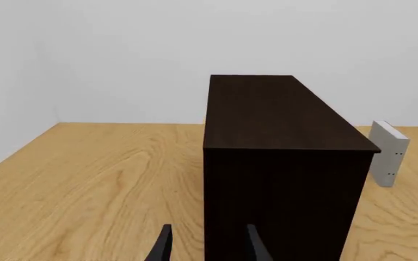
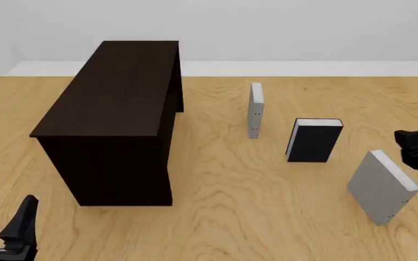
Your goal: Pick up the book on the right and place it under the cabinet shelf.
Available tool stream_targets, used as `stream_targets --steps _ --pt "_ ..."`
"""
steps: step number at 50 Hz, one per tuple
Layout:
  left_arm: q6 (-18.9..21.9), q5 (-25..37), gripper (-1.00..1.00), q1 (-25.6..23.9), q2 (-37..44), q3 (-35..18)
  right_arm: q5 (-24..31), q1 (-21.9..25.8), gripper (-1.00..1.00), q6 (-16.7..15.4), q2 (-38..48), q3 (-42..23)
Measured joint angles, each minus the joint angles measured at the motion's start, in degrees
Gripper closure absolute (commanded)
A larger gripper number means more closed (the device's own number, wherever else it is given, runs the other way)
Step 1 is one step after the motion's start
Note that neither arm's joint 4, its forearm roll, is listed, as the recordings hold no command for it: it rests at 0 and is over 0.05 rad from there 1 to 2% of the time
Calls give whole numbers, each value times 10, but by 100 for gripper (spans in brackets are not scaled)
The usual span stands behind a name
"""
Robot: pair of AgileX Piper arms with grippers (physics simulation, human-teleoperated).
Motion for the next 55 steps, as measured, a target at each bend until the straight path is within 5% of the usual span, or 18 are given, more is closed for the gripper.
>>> stream_targets --steps 16,55 --pt "0 -4 -100 0 4 0 -42 -20 -100 2 85 13" --pt "0 -4 -100 -4 3 2 -262 -61 -100 10 303 127"
